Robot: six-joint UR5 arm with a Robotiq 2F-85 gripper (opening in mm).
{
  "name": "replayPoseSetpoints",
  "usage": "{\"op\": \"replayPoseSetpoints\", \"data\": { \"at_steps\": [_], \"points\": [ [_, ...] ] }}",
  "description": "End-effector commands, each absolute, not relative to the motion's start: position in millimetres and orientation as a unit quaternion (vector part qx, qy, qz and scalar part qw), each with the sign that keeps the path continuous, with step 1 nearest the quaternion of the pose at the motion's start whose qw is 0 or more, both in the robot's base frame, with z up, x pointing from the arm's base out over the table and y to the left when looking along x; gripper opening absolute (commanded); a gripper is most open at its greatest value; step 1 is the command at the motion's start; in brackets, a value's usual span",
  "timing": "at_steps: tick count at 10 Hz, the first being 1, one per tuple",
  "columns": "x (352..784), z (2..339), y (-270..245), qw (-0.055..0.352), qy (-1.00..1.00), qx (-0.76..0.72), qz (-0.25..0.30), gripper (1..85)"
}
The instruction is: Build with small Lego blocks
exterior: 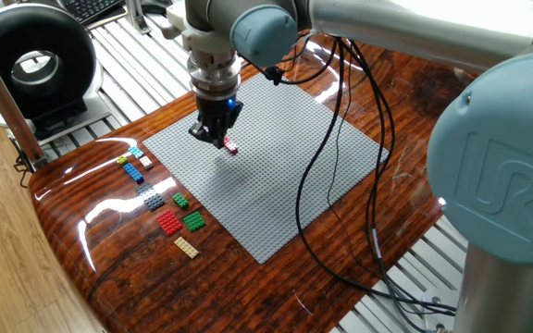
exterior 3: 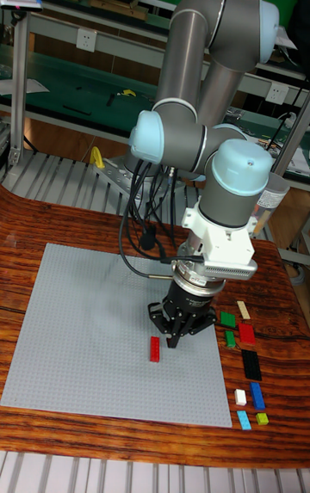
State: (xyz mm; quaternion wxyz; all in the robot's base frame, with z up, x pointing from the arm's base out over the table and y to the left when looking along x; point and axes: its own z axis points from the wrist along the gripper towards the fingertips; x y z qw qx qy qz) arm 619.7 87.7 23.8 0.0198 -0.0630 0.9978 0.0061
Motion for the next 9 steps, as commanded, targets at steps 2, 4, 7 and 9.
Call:
{"op": "replayPoseSetpoints", "data": {
  "at_steps": [2,4,7,9],
  "points": [
    [618.9,20.6,82.9,0.016,0.998,-0.063,0.005,1.3],
    [618.9,16.0,80.5,0.018,0.997,-0.069,0.007,1.3],
    [619.9,13.7,80.8,0.018,0.997,-0.071,0.008,1.3],
    [619.5,13.8,80.5,0.017,0.997,-0.072,0.007,1.3]
  ]
}}
